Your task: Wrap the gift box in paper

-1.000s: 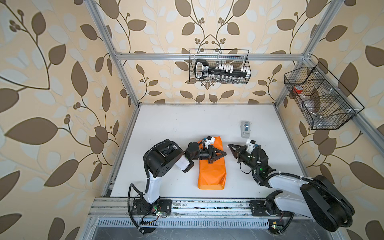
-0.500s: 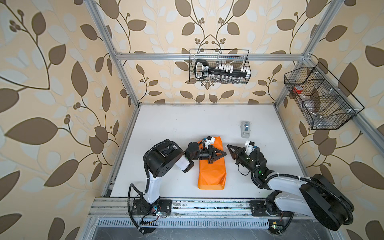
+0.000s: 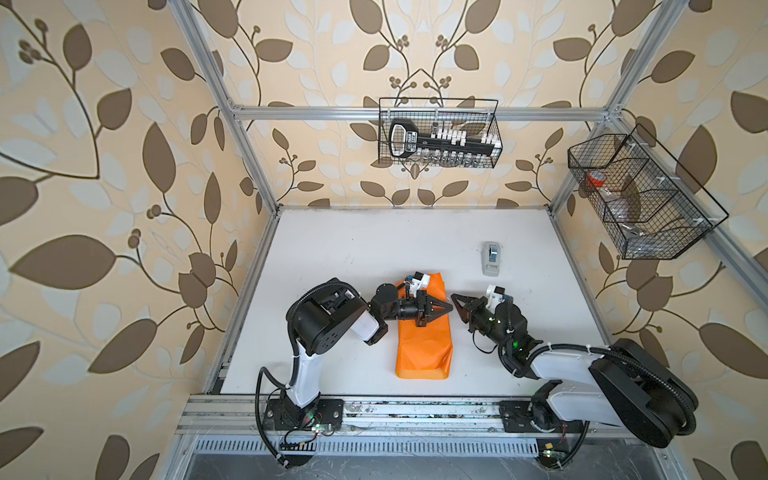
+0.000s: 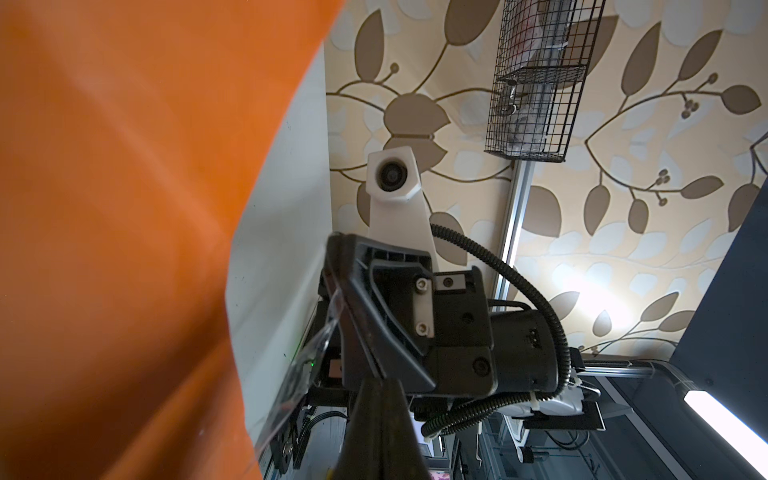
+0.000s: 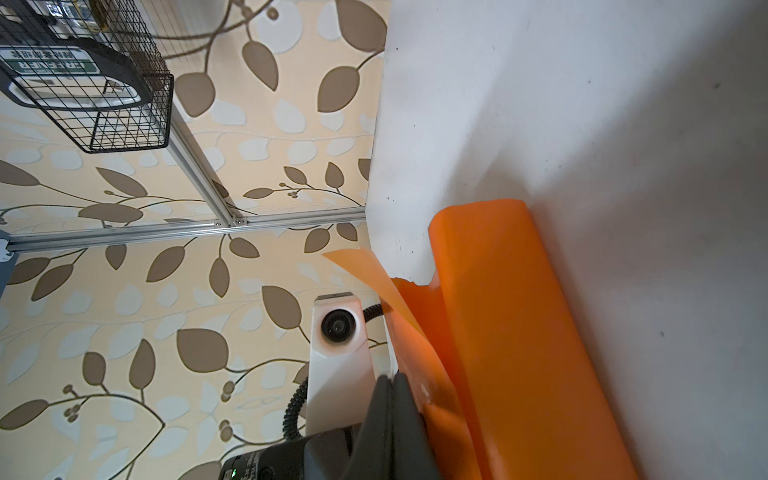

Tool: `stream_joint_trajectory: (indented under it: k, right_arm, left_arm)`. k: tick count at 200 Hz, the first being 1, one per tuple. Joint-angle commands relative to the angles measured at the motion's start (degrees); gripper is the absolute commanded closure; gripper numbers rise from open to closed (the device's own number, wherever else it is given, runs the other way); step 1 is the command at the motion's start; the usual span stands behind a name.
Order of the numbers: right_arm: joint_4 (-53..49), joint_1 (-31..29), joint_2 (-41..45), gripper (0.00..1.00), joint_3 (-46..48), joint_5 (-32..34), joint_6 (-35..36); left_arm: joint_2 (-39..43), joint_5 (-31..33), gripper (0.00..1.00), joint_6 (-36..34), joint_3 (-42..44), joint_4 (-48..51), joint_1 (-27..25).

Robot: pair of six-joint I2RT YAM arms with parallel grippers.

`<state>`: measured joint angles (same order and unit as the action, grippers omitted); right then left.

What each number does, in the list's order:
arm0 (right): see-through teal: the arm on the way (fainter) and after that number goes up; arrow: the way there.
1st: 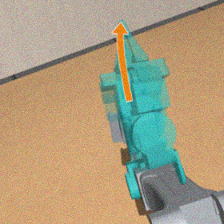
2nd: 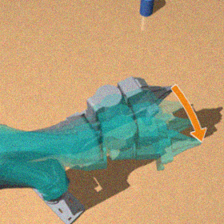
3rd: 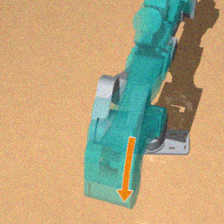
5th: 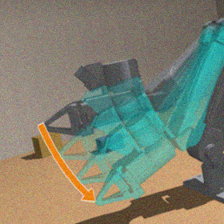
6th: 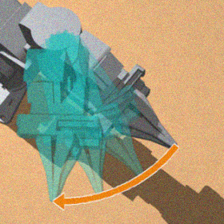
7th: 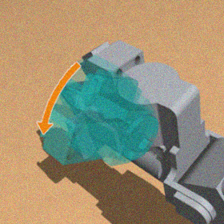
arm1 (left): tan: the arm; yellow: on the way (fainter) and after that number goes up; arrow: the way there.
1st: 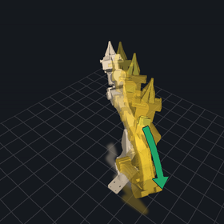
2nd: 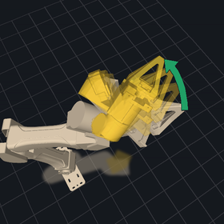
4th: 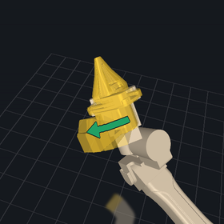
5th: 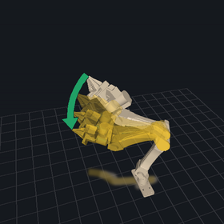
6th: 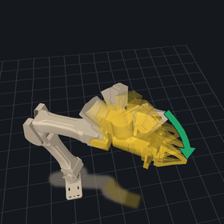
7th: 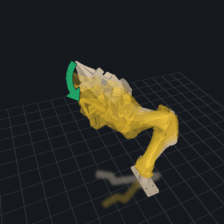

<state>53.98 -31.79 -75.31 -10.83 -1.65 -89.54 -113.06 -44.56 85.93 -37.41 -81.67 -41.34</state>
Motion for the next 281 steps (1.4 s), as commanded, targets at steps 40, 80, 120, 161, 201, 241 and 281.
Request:
stream_joint_trajectory:
  k: [40, 80, 120, 161, 201, 241, 281]
  right_arm:
    - [6.6, -1.2, -4.0, 1.00, 1.3, 1.6, -3.5]
    - [8.1, -1.3, -4.2, 1.00, 3.3, 3.4, -2.7]
    - [9.7, -1.2, -4.7, 1.00, 4.4, 3.8, -1.7]
    - [12.1, -1.3, -6.7, 1.00, 4.8, 3.9, -1.7]
    - [15.8, -1.8, -9.4, 1.00, 5.3, 3.9, -1.9]
    - [21.4, -2.6, -13.3, 1.00, 5.7, 4.0, -2.7]
    - [28.3, -3.0, -17.9, 1.00, 6.5, 4.2, -4.1]
  left_arm:
    - [0.0, 0.2, 1.00, 0.5, 0.2, -0.4, -0.7]
    - [0.1, 0.0, 1.00, 0.5, -0.1, -0.3, -0.7]
    - [-0.2, -0.1, 1.00, 0.7, -0.1, -0.4, -0.7]
    - [-0.3, 0.1, 1.00, 0.6, 0.4, -0.4, -0.7]
    - [-0.3, 0.0, 1.00, 0.5, 0.6, -0.4, -0.7]
    - [-0.4, 0.0, 1.00, 0.5, 0.7, -0.4, -0.7]
    - [-0.2, 0.1, 1.00, 0.5, 1.0, -0.3, -0.7]
